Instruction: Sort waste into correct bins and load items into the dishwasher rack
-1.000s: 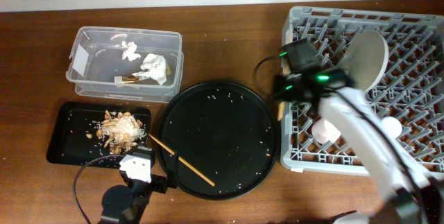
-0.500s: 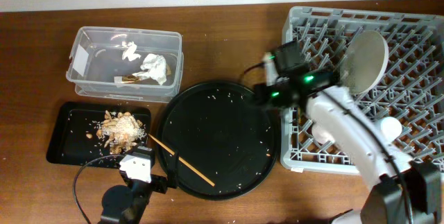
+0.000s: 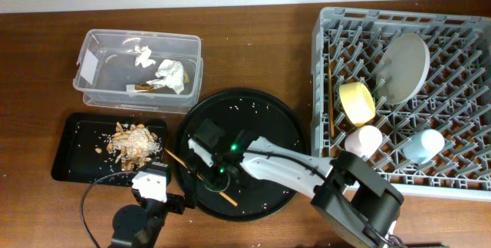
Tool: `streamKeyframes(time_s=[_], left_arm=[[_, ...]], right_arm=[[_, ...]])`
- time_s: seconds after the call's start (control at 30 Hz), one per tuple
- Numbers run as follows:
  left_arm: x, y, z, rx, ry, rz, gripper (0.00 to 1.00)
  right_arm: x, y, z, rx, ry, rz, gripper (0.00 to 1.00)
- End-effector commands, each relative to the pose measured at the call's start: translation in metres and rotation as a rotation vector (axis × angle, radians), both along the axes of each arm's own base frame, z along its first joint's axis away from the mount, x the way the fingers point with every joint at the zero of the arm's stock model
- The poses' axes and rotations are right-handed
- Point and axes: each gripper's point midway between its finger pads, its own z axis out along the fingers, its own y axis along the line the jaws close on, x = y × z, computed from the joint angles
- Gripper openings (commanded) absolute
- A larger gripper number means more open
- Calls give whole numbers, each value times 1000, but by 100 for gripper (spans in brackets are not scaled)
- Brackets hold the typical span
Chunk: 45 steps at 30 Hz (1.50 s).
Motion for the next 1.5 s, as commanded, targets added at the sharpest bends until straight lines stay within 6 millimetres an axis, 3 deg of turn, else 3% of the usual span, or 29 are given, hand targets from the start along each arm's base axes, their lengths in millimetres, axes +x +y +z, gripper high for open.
streamKeyframes(time_s=[0.0, 0.07, 0.1, 0.13, 0.17, 0.2, 0.3, 0.33, 0.4, 0.5, 0.6, 0.7, 0.77, 0.83, 0.87, 0.93, 1.07, 1.13, 1.17, 1.27, 1.3, 1.37, 1.47], left_arm=[[0, -2, 0, 7, -12, -17, 100], [0, -2, 0, 7, -12, -17, 100], [0, -2, 0, 7, -12, -17, 100], [0, -2, 0, 7, -12, -17, 100], [0, -2, 0, 7, -12, -17, 100], [0, -2, 0, 7, -12, -17, 100], [0, -2, 1, 7, -13, -17, 100], [0, -2, 1, 7, -13, -17, 100], [0, -2, 0, 7, -12, -17, 100], [0, -2, 0, 8, -12, -16, 100], [0, -2, 0, 7, -12, -17, 100], [0, -2, 1, 7, -13, -17, 100], [0, -2, 0, 7, -12, -17, 100], [0, -2, 0, 7, -12, -17, 100], [0, -2, 0, 7, -12, -17, 100], [0, -2, 0, 7, -12, -17, 100], [0, -2, 0, 7, -12, -17, 100], [0, -2, 1, 7, -13, -17, 100], [0, -2, 0, 7, -12, -17, 100], [0, -2, 0, 7, -12, -17, 100], [0, -2, 1, 7, -13, -17, 100], [0, -2, 0, 7, -12, -17, 100], [0, -2, 0, 7, -12, -17, 100]], right_arm=[[-24, 3, -21, -37, 58, 51, 46], [-26, 2, -25, -47, 64, 55, 44], [-26, 2, -25, -48, 64, 54, 28], [-22, 0, -26, -58, 47, 46, 20], [-9, -6, -28, -92, 3, -3, 4], [6, -14, -27, -127, -42, -70, 4], [71, -49, 6, -157, -137, -256, 4], [105, -79, 34, -151, -154, -362, 4], [150, -130, 79, -124, -176, -527, 4], [190, -208, 136, -88, -211, -735, 4], [203, -260, 144, -106, -203, -860, 4], [208, -300, 128, -142, -167, -951, 4], [205, -314, 108, -172, -110, -975, 4], [202, -310, 98, -182, -76, -964, 10], [202, -310, 97, -190, -76, -962, 52], [201, -308, 106, -171, -81, -966, 65], [181, -292, 169, -84, -183, -929, 70], [152, -272, 214, -24, -252, -873, 71], [129, -259, 236, 16, -273, -827, 98], [80, -231, 280, 112, -345, -708, 98], [69, -235, 289, 95, -394, -687, 98], [47, -266, 302, 19, -481, -735, 98], [-3, -318, 329, -3, -600, -897, 98]])
